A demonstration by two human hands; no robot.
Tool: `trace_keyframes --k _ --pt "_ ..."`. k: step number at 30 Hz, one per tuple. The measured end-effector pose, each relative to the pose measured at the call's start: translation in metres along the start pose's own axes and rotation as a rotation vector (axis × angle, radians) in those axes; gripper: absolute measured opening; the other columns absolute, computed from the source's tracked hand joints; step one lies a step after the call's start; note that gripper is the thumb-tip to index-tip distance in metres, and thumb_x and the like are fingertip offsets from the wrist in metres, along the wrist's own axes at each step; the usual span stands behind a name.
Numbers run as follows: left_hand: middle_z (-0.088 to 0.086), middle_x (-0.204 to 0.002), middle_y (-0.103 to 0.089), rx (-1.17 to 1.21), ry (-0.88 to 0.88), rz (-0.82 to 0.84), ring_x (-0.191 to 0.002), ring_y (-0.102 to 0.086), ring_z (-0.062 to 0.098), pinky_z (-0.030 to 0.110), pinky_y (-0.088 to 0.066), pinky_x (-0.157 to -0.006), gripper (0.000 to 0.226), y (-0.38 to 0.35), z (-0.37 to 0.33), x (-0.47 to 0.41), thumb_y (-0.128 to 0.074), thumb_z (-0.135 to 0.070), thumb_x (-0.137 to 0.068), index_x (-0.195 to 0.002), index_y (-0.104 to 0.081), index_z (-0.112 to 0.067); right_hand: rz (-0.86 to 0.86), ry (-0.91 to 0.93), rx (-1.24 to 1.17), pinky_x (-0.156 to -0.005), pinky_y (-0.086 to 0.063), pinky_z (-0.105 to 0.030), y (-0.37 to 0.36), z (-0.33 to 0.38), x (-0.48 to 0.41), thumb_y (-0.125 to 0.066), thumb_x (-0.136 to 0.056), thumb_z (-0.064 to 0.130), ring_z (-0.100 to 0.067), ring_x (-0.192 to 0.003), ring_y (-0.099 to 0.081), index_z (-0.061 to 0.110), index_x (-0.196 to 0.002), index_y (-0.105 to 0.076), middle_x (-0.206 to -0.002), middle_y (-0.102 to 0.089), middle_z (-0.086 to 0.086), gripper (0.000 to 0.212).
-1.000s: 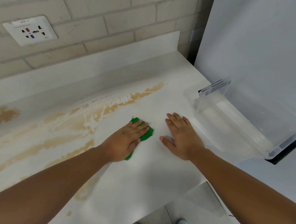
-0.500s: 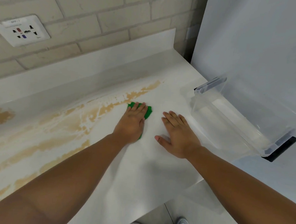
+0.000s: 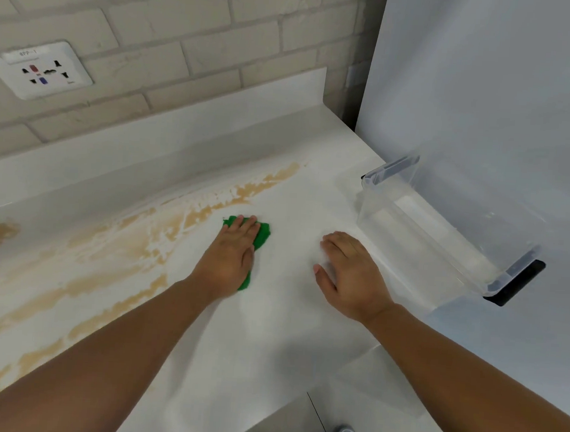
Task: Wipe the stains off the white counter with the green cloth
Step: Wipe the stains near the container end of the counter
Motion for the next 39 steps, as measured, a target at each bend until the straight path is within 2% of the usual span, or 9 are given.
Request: trace_keyframes --k 3,7,14,18,22,28,32,36,39 --pt "0.005 -0.162 -0.016 -0.034 0.116 -0.054 -0.151 -0.006 0.024 0.037 -0.002 -0.123 0.052 -0.001 -0.006 -0.037 -0.029 -0.018 -0.103 -0.154 -0.023 -0.009 0.046 0.027 0.016 -0.111 -0.038 -0.045 0.000 -0.002 0.016 -0.050 -0.097 0.041 -0.029 -0.131 -0.047 0.001 -0.129 -0.059 -0.136 -0.056 -0.014 0.052" --pt "0.004 -0.163 -0.014 -0.034 0.092 -0.023 -0.151 -0.006 0.025 0.038 -0.002 -0.123 0.053 -0.010 -0.030 -0.082 -0.029 -0.018 -0.102 -0.154 -0.020 -0.011 0.051 -0.012 0.038 -0.113 -0.037 -0.045 0.001 -0.003 0.024 -0.043 -0.098 0.045 -0.028 -0.133 -0.046 0.004 -0.132 -0.058 -0.138 -0.056 -0.012 0.055" --pt "0.003 -0.161 -0.020 0.006 -0.183 0.067 -0.150 -0.009 0.023 0.036 -0.001 -0.123 0.050 -0.032 -0.079 -0.109 -0.031 -0.017 -0.103 -0.153 -0.025 -0.013 -0.005 -0.095 -0.014 -0.117 -0.030 -0.040 0.007 -0.004 0.022 -0.043 -0.096 0.050 -0.026 -0.138 -0.039 0.004 -0.142 -0.046 -0.146 -0.047 -0.014 0.065" --pt "0.006 -0.158 -0.030 0.062 -0.401 0.095 -0.149 -0.015 0.024 0.036 -0.005 -0.123 0.048 -0.040 -0.095 -0.081 -0.036 -0.017 -0.102 -0.149 -0.035 -0.010 -0.018 -0.104 -0.025 -0.118 -0.028 -0.039 0.010 -0.003 0.022 -0.047 -0.096 0.046 -0.026 -0.139 -0.037 0.000 -0.143 -0.043 -0.147 -0.045 -0.016 0.066" --pt "0.006 -0.157 -0.032 0.070 -0.462 0.114 -0.149 -0.016 0.023 0.040 -0.009 -0.123 0.049 -0.036 -0.095 -0.039 -0.038 -0.014 -0.100 -0.149 -0.036 -0.010 0.018 -0.117 -0.011 -0.118 -0.028 -0.041 0.006 -0.005 0.024 -0.047 -0.096 0.046 -0.027 -0.139 -0.037 0.000 -0.142 -0.044 -0.146 -0.046 -0.016 0.065" --pt "-0.005 -0.162 -0.016 -0.033 -0.305 0.088 -0.151 -0.002 0.012 0.035 -0.003 -0.123 0.052 -0.016 -0.042 0.015 -0.028 -0.031 -0.104 -0.154 -0.024 -0.018 0.063 -0.116 0.025 -0.115 -0.033 -0.045 0.002 -0.005 0.025 -0.039 -0.098 0.052 -0.028 -0.139 -0.037 0.001 -0.142 -0.045 -0.146 -0.046 -0.015 0.068" --pt "-0.004 -0.163 -0.006 -0.091 -0.037 0.053 -0.151 0.002 0.015 0.036 -0.001 -0.123 0.055 -0.004 -0.010 0.004 -0.019 -0.036 -0.103 -0.156 -0.013 -0.019 0.066 -0.134 0.026 -0.115 -0.033 -0.044 0.003 -0.006 0.024 -0.032 -0.098 0.058 -0.027 -0.141 -0.035 0.002 -0.143 -0.044 -0.148 -0.045 -0.013 0.072" --pt "0.001 -0.164 -0.003 -0.136 0.141 0.022 -0.151 0.003 0.022 0.037 0.002 -0.122 0.055 -0.004 -0.018 -0.032 -0.020 -0.030 -0.104 -0.156 -0.009 -0.014 0.088 -0.146 0.053 -0.117 -0.029 -0.043 0.001 -0.007 0.023 -0.029 -0.098 0.060 -0.024 -0.145 -0.029 0.004 -0.146 -0.040 -0.153 -0.040 -0.011 0.075" --pt "0.002 -0.164 -0.003 -0.139 0.147 0.042 -0.151 0.004 0.024 0.039 0.002 -0.122 0.055 -0.013 -0.041 -0.060 -0.020 -0.029 -0.104 -0.156 -0.007 -0.013 0.111 -0.149 0.082 -0.118 -0.027 -0.043 -0.001 -0.008 0.022 -0.030 -0.098 0.059 -0.024 -0.146 -0.026 0.004 -0.148 -0.037 -0.155 -0.037 -0.011 0.075"
Point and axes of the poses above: each hand's wrist, its own x-axis away from the middle knuckle, its own y-axis out of the back of the hand, z = x × y, the point moved 5 cm from there along -x, towards the middle knuckle
